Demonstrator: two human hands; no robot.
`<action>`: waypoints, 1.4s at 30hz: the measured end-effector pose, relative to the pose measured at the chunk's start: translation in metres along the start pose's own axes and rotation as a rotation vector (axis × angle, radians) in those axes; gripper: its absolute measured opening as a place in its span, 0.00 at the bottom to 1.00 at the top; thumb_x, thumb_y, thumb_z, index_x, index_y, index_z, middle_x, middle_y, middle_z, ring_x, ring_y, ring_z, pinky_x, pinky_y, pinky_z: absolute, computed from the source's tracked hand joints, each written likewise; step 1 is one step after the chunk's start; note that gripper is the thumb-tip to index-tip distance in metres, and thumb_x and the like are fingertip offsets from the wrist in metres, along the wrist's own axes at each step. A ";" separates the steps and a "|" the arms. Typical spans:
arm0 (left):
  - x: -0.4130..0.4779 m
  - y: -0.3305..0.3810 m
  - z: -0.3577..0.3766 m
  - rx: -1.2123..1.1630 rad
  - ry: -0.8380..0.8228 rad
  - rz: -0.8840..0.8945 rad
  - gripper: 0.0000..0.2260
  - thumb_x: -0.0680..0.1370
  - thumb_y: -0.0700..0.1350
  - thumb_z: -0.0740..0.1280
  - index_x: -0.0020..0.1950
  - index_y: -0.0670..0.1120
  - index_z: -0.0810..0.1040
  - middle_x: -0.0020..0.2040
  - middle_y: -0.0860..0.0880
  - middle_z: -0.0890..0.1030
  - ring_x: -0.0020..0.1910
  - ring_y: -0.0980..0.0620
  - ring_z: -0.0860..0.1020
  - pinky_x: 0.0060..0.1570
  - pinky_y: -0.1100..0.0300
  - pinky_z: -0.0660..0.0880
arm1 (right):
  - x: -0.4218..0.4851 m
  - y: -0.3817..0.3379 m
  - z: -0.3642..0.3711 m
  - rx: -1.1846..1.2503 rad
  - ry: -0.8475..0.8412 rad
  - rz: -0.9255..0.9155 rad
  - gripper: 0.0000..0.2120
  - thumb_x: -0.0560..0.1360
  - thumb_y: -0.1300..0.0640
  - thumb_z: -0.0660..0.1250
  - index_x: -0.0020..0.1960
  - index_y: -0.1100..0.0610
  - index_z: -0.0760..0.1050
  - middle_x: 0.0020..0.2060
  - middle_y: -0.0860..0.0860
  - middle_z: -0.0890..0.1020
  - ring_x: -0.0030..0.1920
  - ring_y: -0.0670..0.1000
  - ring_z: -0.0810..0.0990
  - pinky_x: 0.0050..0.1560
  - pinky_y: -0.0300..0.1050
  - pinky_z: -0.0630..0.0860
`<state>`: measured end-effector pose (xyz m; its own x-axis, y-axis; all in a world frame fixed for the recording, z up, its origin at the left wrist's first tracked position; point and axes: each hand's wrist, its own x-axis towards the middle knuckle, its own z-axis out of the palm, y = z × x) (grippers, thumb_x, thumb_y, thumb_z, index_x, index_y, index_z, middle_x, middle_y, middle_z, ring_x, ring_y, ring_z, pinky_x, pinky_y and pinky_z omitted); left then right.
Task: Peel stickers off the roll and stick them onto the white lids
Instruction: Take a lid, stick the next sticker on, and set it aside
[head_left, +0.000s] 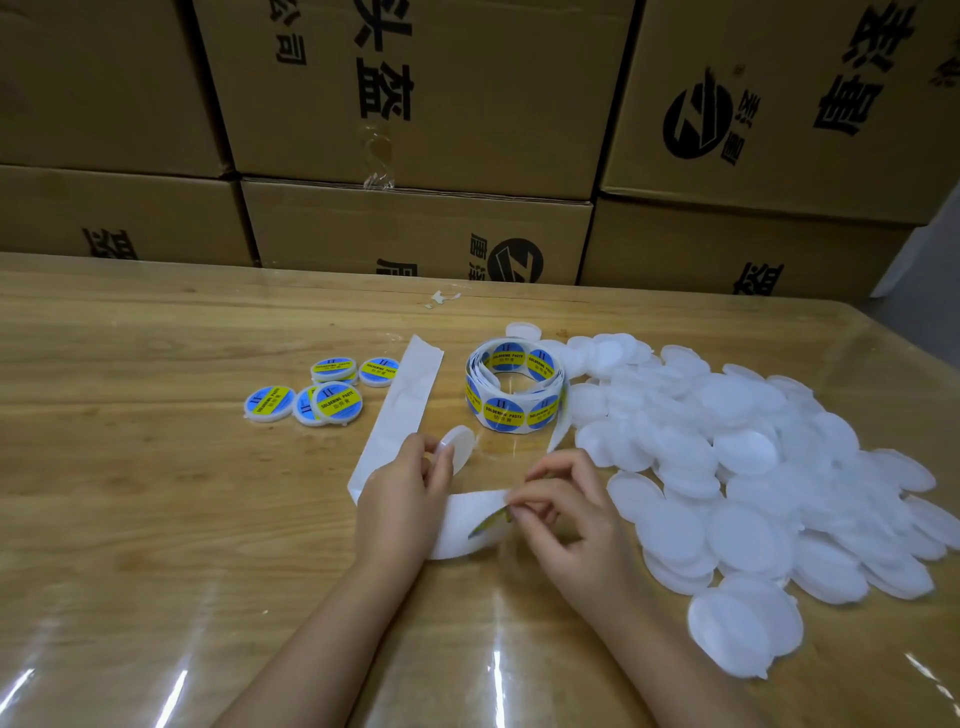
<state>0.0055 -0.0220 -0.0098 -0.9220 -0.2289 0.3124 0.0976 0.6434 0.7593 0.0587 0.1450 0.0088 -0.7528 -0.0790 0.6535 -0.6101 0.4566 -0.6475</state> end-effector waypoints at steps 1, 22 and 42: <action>0.000 0.000 0.000 -0.001 0.002 0.003 0.05 0.78 0.51 0.63 0.44 0.52 0.74 0.26 0.54 0.74 0.30 0.59 0.72 0.28 0.64 0.62 | 0.001 0.001 0.000 0.017 0.019 0.009 0.04 0.71 0.64 0.70 0.42 0.57 0.81 0.46 0.50 0.74 0.36 0.42 0.74 0.40 0.32 0.73; -0.011 0.055 -0.025 -1.058 -0.303 -0.067 0.06 0.70 0.43 0.69 0.42 0.42 0.75 0.35 0.47 0.83 0.38 0.48 0.84 0.32 0.64 0.77 | 0.019 0.011 -0.018 0.606 0.543 0.615 0.12 0.75 0.63 0.68 0.39 0.47 0.82 0.31 0.46 0.79 0.31 0.43 0.74 0.32 0.33 0.72; -0.008 0.027 -0.008 -1.015 -0.370 -0.319 0.08 0.72 0.44 0.71 0.46 0.41 0.78 0.37 0.43 0.84 0.40 0.46 0.84 0.35 0.64 0.78 | 0.016 0.017 -0.010 0.737 0.380 0.732 0.04 0.70 0.62 0.70 0.42 0.54 0.82 0.30 0.48 0.77 0.31 0.44 0.73 0.34 0.34 0.73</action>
<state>0.0187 -0.0086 0.0125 -0.9973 0.0624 -0.0394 -0.0582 -0.3364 0.9399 0.0385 0.1604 0.0120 -0.9440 0.3297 0.0133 -0.1416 -0.3682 -0.9189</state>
